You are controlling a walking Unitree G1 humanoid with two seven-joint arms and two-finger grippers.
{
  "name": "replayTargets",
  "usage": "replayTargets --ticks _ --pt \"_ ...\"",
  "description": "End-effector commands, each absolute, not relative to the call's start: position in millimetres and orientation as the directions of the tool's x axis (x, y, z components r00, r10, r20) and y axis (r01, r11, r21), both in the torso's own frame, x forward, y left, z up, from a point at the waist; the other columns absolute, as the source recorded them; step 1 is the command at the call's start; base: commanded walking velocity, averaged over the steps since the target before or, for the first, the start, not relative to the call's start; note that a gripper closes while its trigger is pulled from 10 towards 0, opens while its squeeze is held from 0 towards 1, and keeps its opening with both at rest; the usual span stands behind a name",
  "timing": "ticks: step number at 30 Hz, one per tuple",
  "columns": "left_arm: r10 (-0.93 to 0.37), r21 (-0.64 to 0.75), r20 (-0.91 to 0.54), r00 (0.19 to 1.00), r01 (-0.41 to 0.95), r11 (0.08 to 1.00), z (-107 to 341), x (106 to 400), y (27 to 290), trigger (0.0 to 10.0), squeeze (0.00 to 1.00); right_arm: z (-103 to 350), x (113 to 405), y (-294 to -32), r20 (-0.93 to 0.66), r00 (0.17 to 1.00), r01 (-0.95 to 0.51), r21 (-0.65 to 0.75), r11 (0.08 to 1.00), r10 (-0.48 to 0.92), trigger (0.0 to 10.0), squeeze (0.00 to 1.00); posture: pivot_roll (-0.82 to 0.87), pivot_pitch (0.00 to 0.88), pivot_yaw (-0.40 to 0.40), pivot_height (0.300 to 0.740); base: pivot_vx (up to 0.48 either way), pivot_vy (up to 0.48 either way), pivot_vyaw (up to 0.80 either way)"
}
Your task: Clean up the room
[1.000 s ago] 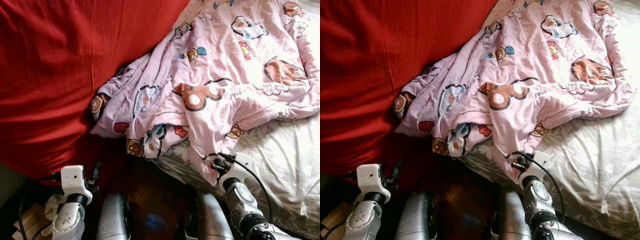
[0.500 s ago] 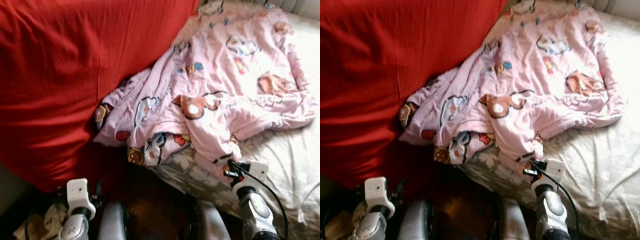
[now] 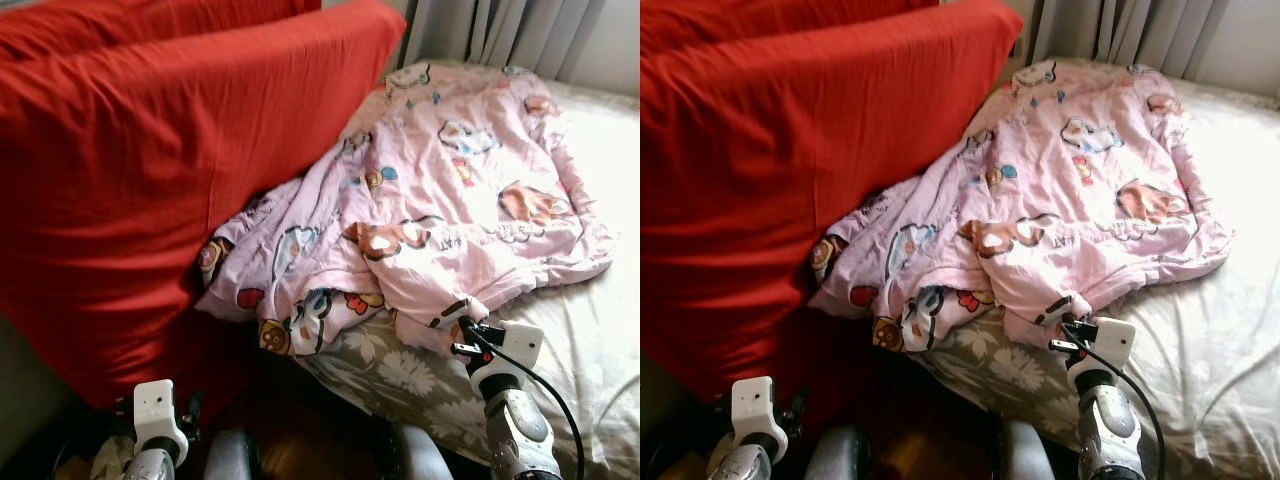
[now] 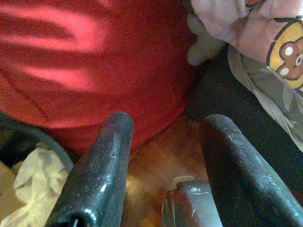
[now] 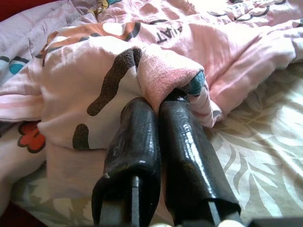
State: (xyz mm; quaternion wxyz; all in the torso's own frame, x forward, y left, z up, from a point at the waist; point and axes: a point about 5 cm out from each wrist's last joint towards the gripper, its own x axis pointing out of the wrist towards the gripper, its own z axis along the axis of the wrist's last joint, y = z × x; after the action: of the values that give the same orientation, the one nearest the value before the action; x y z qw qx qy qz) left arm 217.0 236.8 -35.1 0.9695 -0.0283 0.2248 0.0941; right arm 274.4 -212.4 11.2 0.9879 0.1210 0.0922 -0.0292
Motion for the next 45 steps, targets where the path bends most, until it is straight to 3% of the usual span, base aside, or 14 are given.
replayTargets --ticks 1,12,36,45 --pt "0.174 -0.010 -0.468 0.866 -0.202 0.979 -40 213 235 10.0 0.00 9 272 -215 -0.202 0.978 0.103 0.237 0.966 -0.055 10.0 0.00 0.06 0.000 -0.051 0.669 0.000 0.000 0.00" --pt "0.193 0.004 -0.560 0.806 -0.230 0.973 -57 192 234 10.0 0.00 13 273 -229 -0.198 0.971 0.174 0.208 0.963 -0.133 10.0 0.00 0.07 0.000 -0.066 0.739 0.000 0.000 0.00" --pt "0.261 0.038 -0.639 0.724 -0.309 0.950 -62 182 257 10.0 0.00 9 271 -222 -0.209 0.966 0.195 0.205 0.959 -0.152 10.0 0.00 0.07 0.000 -0.057 0.740 0.000 0.000 0.00" --pt "0.230 0.017 -0.685 0.691 -0.300 0.954 -69 173 252 10.0 0.00 14 271 -236 -0.192 0.952 0.275 0.202 0.940 -0.237 10.0 0.00 0.05 0.000 -0.050 0.740 0.000 0.000 0.00"
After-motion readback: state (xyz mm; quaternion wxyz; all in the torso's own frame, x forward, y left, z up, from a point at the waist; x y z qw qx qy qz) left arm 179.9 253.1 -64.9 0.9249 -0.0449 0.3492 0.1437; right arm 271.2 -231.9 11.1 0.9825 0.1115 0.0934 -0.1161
